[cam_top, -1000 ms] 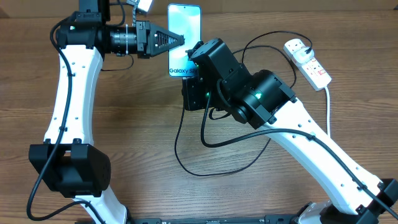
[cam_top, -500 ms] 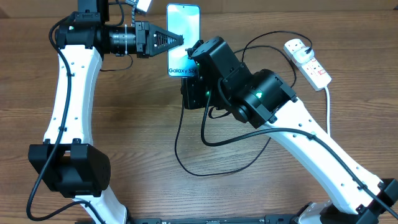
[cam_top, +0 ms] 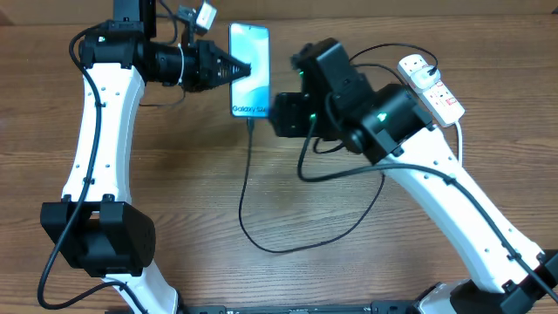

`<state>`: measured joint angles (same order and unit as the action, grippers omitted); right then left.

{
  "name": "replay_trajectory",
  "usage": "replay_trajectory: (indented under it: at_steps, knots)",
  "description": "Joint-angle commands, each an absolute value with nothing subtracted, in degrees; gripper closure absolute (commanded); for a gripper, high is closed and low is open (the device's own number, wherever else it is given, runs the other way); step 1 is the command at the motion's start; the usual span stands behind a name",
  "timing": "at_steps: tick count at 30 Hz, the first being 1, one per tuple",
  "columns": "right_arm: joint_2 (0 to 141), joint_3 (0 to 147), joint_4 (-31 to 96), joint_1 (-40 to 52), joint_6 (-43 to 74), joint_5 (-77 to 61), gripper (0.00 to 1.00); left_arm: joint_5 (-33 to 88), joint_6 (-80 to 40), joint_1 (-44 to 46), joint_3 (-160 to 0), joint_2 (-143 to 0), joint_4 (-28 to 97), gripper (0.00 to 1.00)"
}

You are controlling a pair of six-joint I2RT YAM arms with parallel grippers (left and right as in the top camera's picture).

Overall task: Plug charger to phone and switch on socket
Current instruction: 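Release the plug and lift the right gripper away toward the power strip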

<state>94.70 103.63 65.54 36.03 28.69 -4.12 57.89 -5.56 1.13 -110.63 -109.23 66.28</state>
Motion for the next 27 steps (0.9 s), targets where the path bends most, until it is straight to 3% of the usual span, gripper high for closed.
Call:
replay_trajectory:
  at_steps: [1, 3, 7, 9, 17, 27]
  knots:
    - [93.6, 105.1, 68.5, 31.0, 28.7, -2.0, 0.37, 44.0, -4.9, 2.0, -110.5, -109.9, 68.5, 0.96]
    - [93.6, 105.1, 70.8, 27.6, 28.7, -1.0, 0.35, 39.4, -4.8, 2.7, -109.8, -110.7, 70.0, 0.96]
    - [93.6, 104.9, 73.9, 21.2, 28.6, 0.2, 0.16, 38.5, -3.1, 4.4, -107.6, -112.8, 70.4, 0.96]
    - [93.6, 104.5, 74.7, 17.9, 28.6, 0.2, 0.11, 38.5, -2.5, 5.5, -107.0, -114.5, 70.4, 0.96]
    - [93.7, 100.5, 75.9, 8.9, 28.6, 0.1, 0.1, 38.9, -2.3, 10.3, -107.0, -123.3, 68.0, 0.96]
    - [94.0, 98.6, 75.6, 8.2, 28.4, 0.1, 0.09, 42.3, -4.6, 11.7, -107.0, -131.6, 62.7, 0.96]
